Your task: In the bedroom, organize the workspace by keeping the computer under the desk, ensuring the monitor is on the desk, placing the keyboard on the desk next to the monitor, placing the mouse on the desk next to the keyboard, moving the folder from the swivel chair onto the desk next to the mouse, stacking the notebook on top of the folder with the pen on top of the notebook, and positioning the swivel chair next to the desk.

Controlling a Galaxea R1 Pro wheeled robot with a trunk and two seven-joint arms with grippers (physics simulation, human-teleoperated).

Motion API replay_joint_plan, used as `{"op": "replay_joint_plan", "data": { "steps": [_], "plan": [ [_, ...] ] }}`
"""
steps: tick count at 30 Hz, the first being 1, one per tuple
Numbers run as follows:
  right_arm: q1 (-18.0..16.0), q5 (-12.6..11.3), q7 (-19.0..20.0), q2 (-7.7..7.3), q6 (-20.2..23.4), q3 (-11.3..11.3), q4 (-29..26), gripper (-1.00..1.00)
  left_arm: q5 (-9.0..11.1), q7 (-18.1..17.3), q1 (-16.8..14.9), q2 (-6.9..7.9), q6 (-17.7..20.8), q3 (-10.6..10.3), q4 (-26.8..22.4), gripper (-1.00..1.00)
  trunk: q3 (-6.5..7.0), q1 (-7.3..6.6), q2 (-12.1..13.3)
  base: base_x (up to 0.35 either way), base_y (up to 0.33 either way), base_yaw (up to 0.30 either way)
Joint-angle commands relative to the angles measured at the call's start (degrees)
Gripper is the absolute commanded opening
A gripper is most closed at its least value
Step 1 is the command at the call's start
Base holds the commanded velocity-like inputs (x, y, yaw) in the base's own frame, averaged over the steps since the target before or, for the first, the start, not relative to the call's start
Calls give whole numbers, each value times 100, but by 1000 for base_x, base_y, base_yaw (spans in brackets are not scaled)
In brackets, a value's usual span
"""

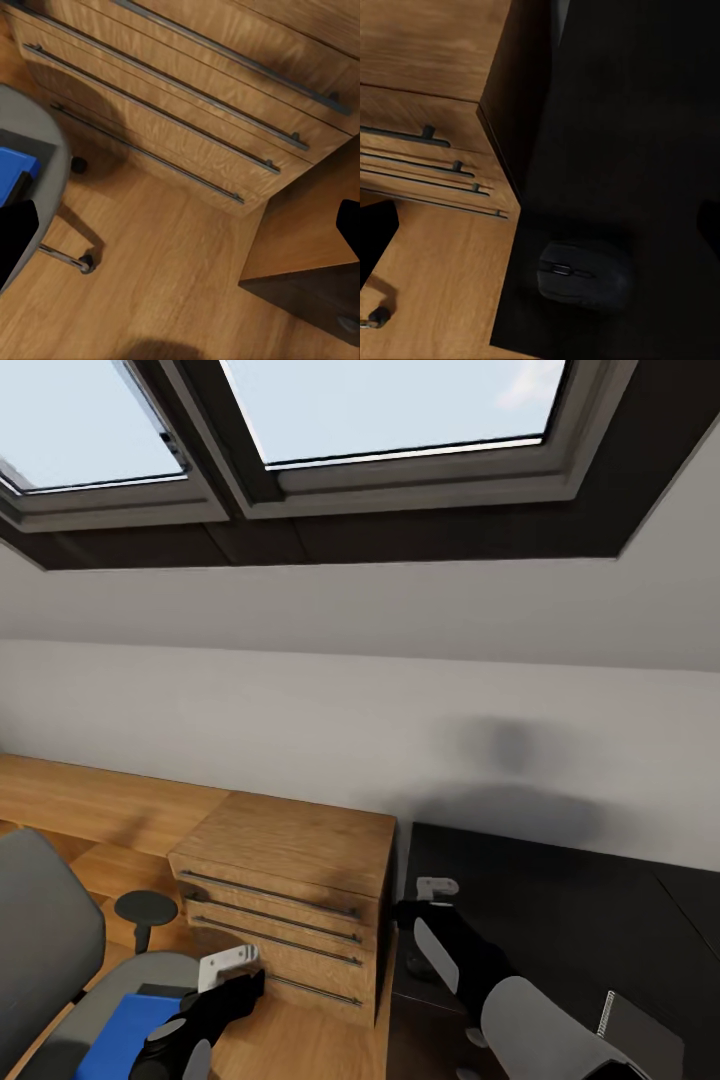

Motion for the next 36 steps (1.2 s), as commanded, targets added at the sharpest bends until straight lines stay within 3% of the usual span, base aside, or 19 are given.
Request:
{"op": "replay_joint_plan", "data": {
  "steps": [1,19,26,36],
  "plan": [
    [-3,-70,-53,-9,17,35,-19,100,61,44,-1,-1,20,-1,-6,100,-3,2,-5,0,0,0],
    [-3,-91,-63,-22,102,46,-43,100,61,48,-1,-7,20,8,-82,100,-326,398,-727,0,0,0],
    [-3,-91,-55,-20,423,35,-11,100,59,54,-1,-14,29,7,-235,100,-452,552,-1007,0,0,0],
    [-3,-82,-56,-23,476,6,16,100,61,54,-1,-19,28,8,-326,100,-631,771,-1409,0,0,0]
  ]
}}
